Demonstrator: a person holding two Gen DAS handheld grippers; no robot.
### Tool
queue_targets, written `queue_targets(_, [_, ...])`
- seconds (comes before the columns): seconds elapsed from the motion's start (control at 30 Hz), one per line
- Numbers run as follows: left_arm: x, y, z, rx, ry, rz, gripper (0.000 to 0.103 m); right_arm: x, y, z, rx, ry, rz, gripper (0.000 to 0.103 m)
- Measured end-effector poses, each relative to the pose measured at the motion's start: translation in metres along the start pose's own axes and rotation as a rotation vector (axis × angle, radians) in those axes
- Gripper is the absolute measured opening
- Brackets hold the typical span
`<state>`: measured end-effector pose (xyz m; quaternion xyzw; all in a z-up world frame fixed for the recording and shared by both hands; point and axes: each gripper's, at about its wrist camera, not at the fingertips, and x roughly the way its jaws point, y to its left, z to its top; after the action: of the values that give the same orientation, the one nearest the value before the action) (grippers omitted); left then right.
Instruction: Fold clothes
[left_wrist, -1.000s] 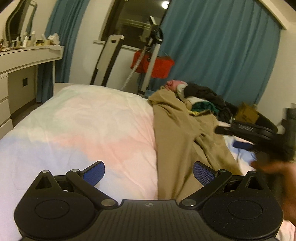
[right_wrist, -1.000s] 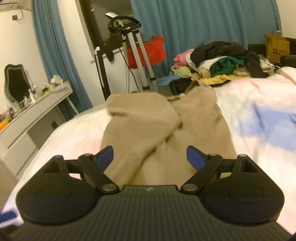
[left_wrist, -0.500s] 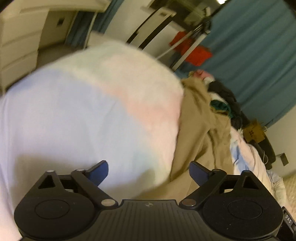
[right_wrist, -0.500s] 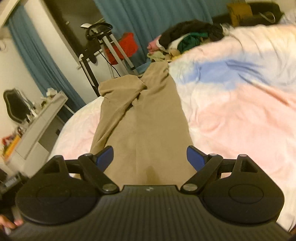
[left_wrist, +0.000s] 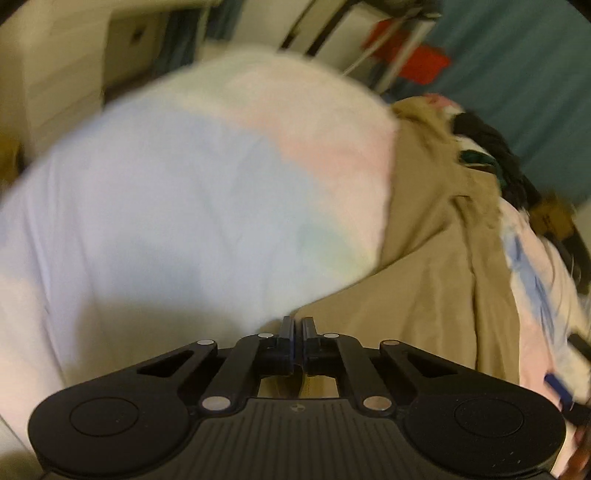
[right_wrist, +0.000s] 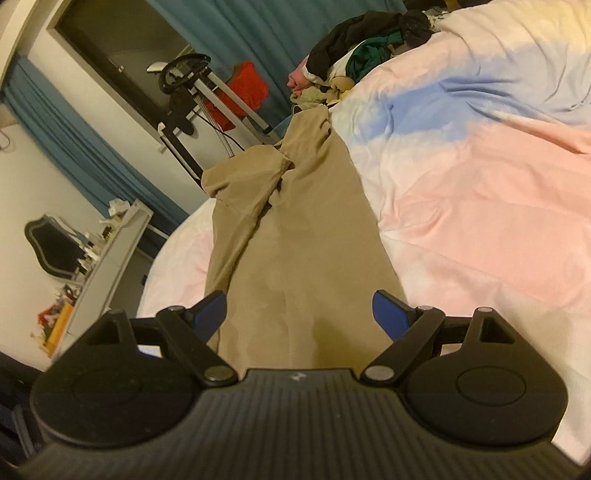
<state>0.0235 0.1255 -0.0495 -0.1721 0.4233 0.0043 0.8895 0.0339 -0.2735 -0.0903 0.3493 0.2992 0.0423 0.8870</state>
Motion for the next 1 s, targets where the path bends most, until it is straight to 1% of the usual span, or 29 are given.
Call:
queue_targets(0.03, [-0.013, -0.01, -0.005, 0.055, -0.048, -0.001, 0.004, -0.001, -0.001, 0.001, 0.007, -0.004, 0.003, 0.087])
queue_targets(0.1, [-0.042, -0.033, -0.019, 0.176, -0.161, -0.026, 0.004, -0.004, -0.003, 0.003, 0.02, -0.012, 0.006, 0.087])
queue_targets(0.2, [-0.068, -0.065, -0.043, 0.324, -0.242, -0.069, 0.003, -0.008, -0.006, 0.008, 0.044, -0.03, 0.019, 0.087])
queue_targets(0.23, [-0.074, -0.075, -0.05, 0.362, -0.253, -0.087, 0.003, -0.01, -0.006, 0.009, 0.052, -0.037, 0.024, 0.087])
queue_targets(0.37, [-0.074, -0.11, -0.075, 0.493, -0.234, -0.151, 0.002, -0.017, -0.005, 0.014, 0.039, -0.062, 0.033, 0.088])
queue_targets(0.47, [-0.063, -0.127, -0.09, 0.567, -0.202, -0.168, 0.002, -0.02, -0.004, 0.015, 0.019, -0.068, 0.037, 0.088])
queue_targets(0.6, [-0.027, -0.139, -0.104, 0.625, -0.099, -0.178, 0.002, -0.02, 0.0, 0.014, -0.014, -0.066, 0.033, 0.088])
queue_targets(0.7, [-0.006, -0.145, -0.113, 0.68, -0.02, -0.157, 0.004, -0.019, 0.006, 0.012, -0.047, -0.061, 0.034, 0.088])
queue_targets(0.77, [-0.004, -0.145, -0.115, 0.682, 0.01, -0.171, 0.013, -0.018, 0.009, 0.01, -0.07, -0.057, 0.035, 0.088])
queue_targets(0.8, [-0.003, -0.144, -0.115, 0.679, 0.022, -0.182, 0.023, -0.018, 0.011, 0.01, -0.081, -0.056, 0.034, 0.088])
queue_targets(0.83, [-0.004, -0.143, -0.113, 0.671, 0.024, -0.189, 0.041, -0.018, 0.013, 0.009, -0.094, -0.056, 0.033, 0.088])
queue_targets(0.9, [-0.008, -0.142, -0.104, 0.636, 0.004, -0.205, 0.059, -0.02, 0.016, 0.009, -0.116, -0.065, 0.032, 0.088])
queue_targets(0.93, [-0.009, -0.142, -0.097, 0.615, -0.011, -0.211, 0.065, -0.021, 0.017, 0.009, -0.125, -0.072, 0.032, 0.088])
queue_targets(0.97, [-0.011, -0.142, -0.089, 0.594, -0.027, -0.214, 0.067, -0.023, 0.018, 0.009, -0.134, -0.08, 0.032, 0.088])
queue_targets(1.0, [-0.012, -0.145, -0.081, 0.577, -0.044, -0.213, 0.072, -0.025, 0.019, 0.01, -0.142, -0.092, 0.034, 0.088])
